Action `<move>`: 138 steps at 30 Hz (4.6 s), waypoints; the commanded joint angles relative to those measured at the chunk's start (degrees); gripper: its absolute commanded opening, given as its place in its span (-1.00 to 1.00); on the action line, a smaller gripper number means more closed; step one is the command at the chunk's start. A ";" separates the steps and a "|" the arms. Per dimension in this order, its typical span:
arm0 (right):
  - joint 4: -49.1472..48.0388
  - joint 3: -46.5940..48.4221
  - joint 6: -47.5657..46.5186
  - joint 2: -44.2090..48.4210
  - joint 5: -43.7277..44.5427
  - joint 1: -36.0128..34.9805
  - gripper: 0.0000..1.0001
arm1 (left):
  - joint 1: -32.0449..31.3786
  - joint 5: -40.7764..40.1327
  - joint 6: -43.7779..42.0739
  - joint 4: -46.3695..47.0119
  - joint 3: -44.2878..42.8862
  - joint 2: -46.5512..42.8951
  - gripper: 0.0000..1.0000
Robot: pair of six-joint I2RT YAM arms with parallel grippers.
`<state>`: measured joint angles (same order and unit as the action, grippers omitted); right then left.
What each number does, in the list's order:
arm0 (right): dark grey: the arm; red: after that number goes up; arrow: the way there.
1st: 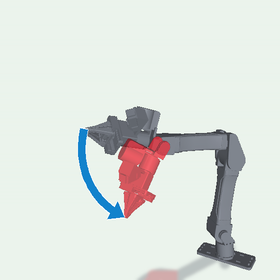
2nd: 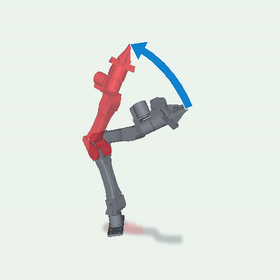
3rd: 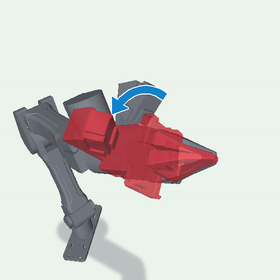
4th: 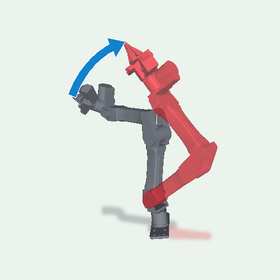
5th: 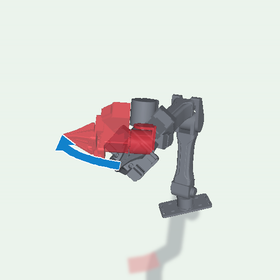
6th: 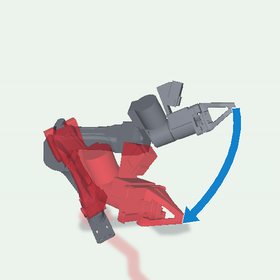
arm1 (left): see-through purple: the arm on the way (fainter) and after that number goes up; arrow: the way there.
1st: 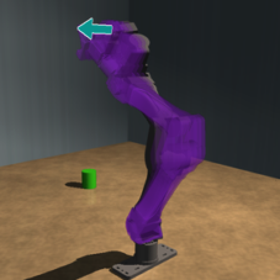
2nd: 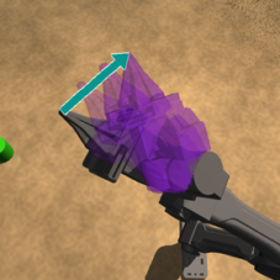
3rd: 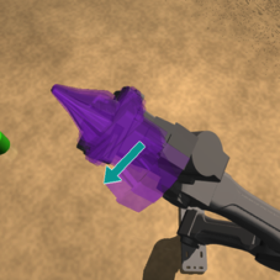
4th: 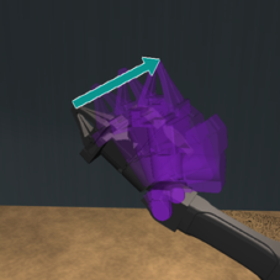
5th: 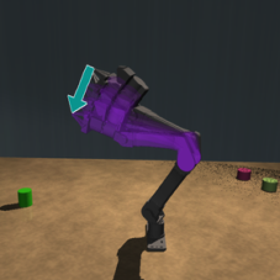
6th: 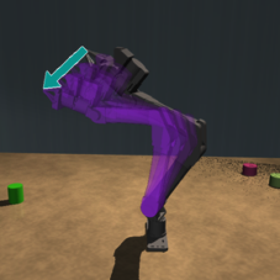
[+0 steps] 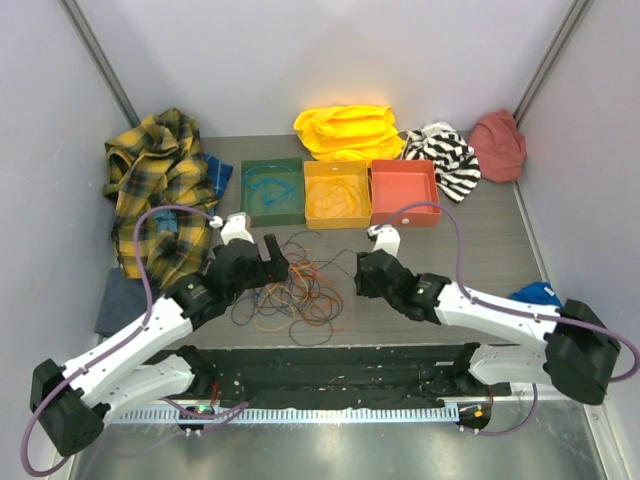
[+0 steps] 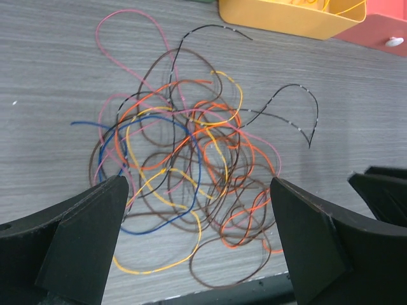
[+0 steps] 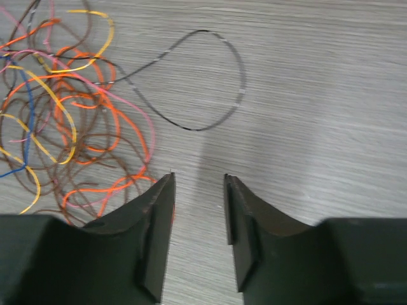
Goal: Untangle the cables
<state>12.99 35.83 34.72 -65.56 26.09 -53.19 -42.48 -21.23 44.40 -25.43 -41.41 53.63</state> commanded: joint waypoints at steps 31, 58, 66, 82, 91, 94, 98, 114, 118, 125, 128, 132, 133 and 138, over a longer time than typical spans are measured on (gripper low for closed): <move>-10.36 17.59 -4.92 -26.55 -10.79 -3.15 0.04 | 0.03 -1.71 7.80 -2.08 9.76 -12.23 1.00; -9.56 19.71 -4.84 -34.11 -6.40 -3.06 -0.16 | 0.03 -1.27 7.45 -2.61 11.26 -14.51 1.00; -10.62 19.45 -4.40 -36.04 -5.43 -3.06 -0.48 | 0.03 -0.83 7.63 -2.43 11.26 -14.16 1.00; 0.97 21.90 -8.08 -8.64 3.53 -3.15 -0.98 | 0.03 -0.47 7.54 -1.90 10.65 -13.64 1.00; 16.18 35.96 -12.22 8.51 8.36 -3.50 -0.98 | 0.03 0.40 6.93 3.10 8.72 -8.90 1.00; 19.26 39.39 -12.75 11.67 8.89 -3.41 -0.98 | 0.03 0.84 6.40 6.17 7.31 -6.62 0.99; 22.07 42.29 -12.83 14.14 8.81 -3.50 -0.98 | 0.03 3.21 5.26 14.07 7.04 -5.99 0.99; 21.37 46.43 -11.43 10.98 -0.33 -3.50 -0.98 | -0.23 14.43 -2.12 49.91 14.76 -10.03 1.00; 20.32 46.52 -9.85 10.10 -2.87 -3.50 -0.98 | -5.14 15.08 -8.44 57.94 16.72 -5.47 1.00; 19.26 49.49 -8.09 8.52 -4.99 -3.50 -0.98 | -15.44 10.95 -15.58 66.90 15.57 6.04 1.00; 19.70 52.66 -8.26 7.47 -5.78 -3.50 -0.98 | -16.32 12.18 -15.84 73.06 16.10 9.03 0.99; 20.32 55.48 -8.18 6.32 -7.54 -3.50 -0.98 | -16.85 12.44 -16.72 74.74 14.08 13.43 0.99; 20.49 55.66 -8.26 6.23 -7.54 -3.41 -0.98 | -17.02 12.36 -16.63 74.65 13.73 14.13 0.99; 20.06 53.99 -8.44 7.64 -5.87 -3.41 -0.98 | -16.94 8.41 -14.09 66.31 12.67 16.95 1.00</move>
<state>34.87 89.21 26.06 -59.22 20.12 -56.47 -59.20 -9.10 29.63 42.81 -26.52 69.73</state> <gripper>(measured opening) 0.028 0.996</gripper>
